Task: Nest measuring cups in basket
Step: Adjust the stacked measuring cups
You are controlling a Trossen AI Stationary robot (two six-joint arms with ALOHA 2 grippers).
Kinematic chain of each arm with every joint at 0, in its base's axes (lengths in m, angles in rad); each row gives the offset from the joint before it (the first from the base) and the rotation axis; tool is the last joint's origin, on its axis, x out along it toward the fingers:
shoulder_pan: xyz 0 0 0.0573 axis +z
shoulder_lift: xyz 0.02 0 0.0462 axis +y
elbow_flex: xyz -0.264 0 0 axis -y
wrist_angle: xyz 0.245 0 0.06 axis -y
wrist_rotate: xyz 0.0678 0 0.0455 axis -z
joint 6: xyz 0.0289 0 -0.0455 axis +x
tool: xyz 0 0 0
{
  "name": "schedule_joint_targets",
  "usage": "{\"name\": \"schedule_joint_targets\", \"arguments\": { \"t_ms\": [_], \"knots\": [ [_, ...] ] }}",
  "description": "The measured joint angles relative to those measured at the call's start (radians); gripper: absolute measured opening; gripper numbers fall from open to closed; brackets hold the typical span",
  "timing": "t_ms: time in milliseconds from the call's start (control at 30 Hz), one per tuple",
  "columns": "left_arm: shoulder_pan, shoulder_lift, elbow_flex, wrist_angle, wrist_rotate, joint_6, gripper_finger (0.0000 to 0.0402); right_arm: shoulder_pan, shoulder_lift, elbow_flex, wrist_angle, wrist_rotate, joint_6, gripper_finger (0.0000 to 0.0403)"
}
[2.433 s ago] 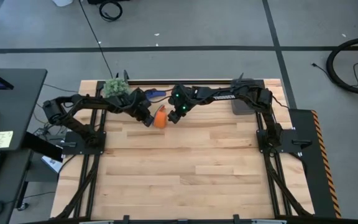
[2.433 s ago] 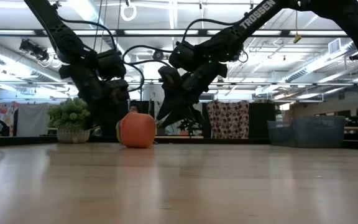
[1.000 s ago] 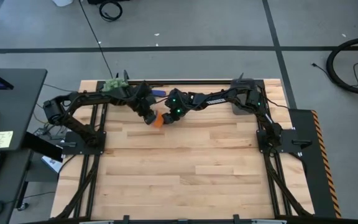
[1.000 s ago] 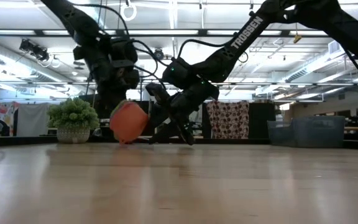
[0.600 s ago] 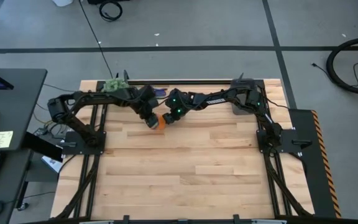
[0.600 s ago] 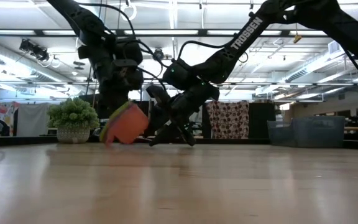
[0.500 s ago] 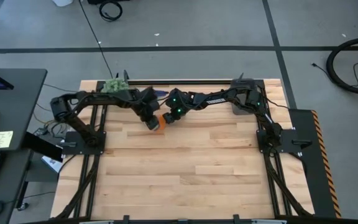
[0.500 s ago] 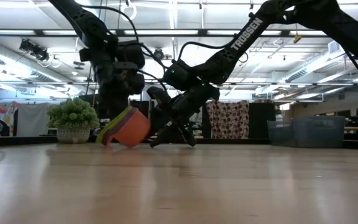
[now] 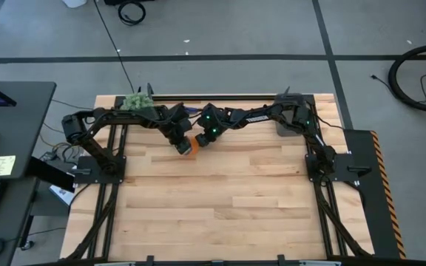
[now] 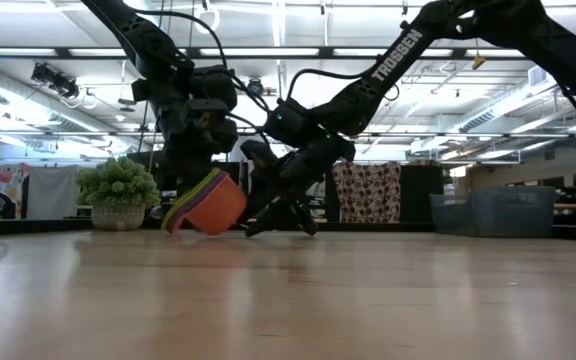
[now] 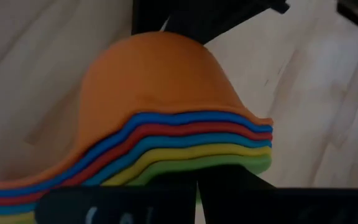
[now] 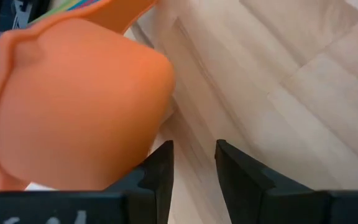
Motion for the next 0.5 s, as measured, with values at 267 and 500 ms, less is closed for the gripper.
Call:
{"name": "schedule_joint_targets", "arguments": {
  "t_ms": [267,500],
  "knots": [
    [0.005,0.000,0.001,-0.002,-0.005,0.000,0.0007,-0.032,-0.002,0.002,-0.029,-0.099,-0.046,0.0125],
    [0.005,0.001,0.002,0.009,-0.002,-0.001,0.0007,-0.032,-0.004,0.004,-0.104,-0.059,-0.078,0.0125]
  ]
}}
